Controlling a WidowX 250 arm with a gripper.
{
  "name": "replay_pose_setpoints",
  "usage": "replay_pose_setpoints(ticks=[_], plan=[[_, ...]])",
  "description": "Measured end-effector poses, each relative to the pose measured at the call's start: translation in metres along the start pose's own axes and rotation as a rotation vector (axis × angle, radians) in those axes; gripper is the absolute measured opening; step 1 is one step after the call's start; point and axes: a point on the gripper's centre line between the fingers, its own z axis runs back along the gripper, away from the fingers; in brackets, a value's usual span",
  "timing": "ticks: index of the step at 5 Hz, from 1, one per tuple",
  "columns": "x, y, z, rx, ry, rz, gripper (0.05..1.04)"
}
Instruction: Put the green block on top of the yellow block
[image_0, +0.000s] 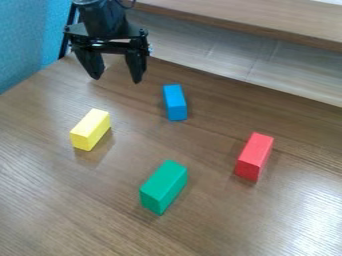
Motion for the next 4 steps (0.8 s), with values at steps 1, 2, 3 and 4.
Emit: replay_pose_setpoints(ticks=[1, 2, 3, 4], plan=[[-0.004, 0.001, -0.009, 0.001, 0.032, 0.004, 1.0], [-0.008, -0.006, -0.016, -0.007, 0.064, -0.009, 1.0], [-0.01, -0.013, -0.02, -0.014, 0.08, -0.02, 1.0], [-0.019, -0.024, -0.03, -0.042, 0.115, -0.051, 1.0]])
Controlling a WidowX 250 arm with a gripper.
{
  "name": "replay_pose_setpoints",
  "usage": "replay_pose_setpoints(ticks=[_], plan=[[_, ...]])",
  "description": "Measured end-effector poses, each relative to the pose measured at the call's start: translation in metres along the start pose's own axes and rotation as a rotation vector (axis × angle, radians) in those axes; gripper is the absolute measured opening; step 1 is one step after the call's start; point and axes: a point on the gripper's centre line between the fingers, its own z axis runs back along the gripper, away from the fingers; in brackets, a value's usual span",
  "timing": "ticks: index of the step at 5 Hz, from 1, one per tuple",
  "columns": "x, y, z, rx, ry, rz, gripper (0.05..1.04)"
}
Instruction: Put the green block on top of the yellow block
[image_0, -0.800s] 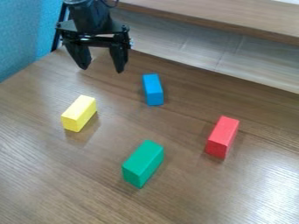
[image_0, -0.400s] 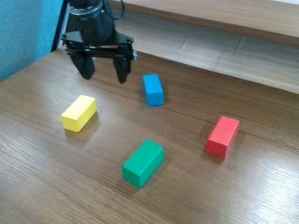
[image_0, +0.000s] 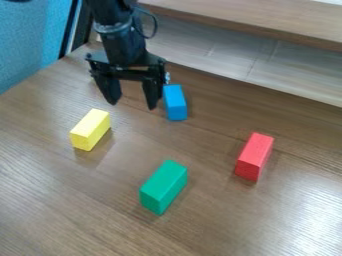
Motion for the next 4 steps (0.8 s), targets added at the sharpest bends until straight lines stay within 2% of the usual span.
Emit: replay_pose_setpoints(ticks=[2, 4], plan=[[-0.028, -0.034, -0.028, -0.027, 0.077, -0.112, 1.0], [-0.056, -0.055, -0.044, -0.031, 0.12, -0.194, 1.0]])
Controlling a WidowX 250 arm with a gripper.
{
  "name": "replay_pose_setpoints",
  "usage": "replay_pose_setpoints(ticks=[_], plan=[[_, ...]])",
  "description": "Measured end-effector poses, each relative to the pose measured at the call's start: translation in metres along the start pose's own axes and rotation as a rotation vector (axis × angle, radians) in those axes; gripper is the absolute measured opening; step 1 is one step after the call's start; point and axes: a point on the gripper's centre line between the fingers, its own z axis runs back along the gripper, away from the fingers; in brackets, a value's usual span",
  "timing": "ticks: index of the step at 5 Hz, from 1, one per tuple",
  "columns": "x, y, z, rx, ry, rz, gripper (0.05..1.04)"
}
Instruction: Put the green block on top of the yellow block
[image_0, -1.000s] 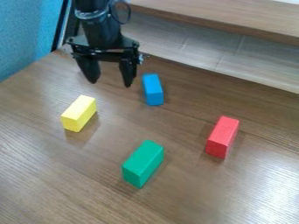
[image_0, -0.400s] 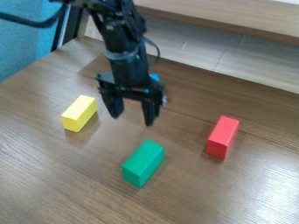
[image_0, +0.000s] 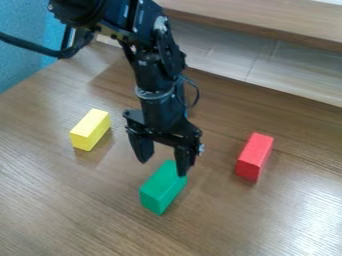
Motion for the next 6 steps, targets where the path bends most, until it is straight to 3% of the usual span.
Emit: replay_pose_setpoints(ticks=[2, 3, 4, 5, 6], plan=[[-0.017, -0.012, -0.013, 0.016, 0.027, -0.022, 1.0], [-0.022, -0.01, -0.021, 0.031, 0.052, -0.013, 0.948], [-0.025, -0.007, -0.026, 0.076, 0.077, 0.021, 0.661], [-0.027, -0.003, -0.026, 0.11, 0.097, 0.039, 0.587], [-0.025, 0.002, -0.023, 0.11, 0.113, 0.063, 0.587]])
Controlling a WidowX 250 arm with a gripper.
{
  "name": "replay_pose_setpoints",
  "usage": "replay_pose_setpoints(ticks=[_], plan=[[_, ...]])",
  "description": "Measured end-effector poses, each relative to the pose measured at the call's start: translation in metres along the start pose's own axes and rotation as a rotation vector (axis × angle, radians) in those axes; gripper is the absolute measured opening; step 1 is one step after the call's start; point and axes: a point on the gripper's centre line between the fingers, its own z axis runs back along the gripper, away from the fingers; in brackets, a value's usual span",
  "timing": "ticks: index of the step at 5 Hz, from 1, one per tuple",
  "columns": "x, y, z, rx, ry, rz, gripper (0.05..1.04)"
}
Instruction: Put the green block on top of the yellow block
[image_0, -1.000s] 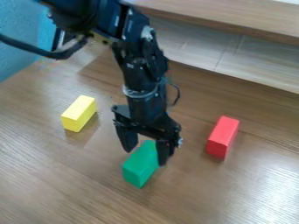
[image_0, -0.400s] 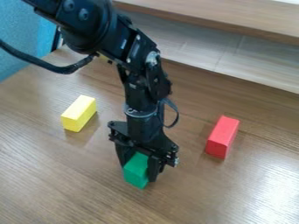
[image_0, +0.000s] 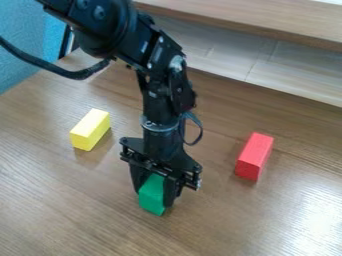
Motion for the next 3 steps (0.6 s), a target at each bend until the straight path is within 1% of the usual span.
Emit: replay_pose_setpoints(ticks=[1, 2, 3], plan=[[0.013, 0.029, 0.026, -0.021, -0.05, 0.111, 0.587], [0.02, 0.057, 0.036, -0.035, -0.059, 0.184, 0.587], [0.027, 0.084, 0.046, -0.053, -0.082, 0.251, 0.587]])
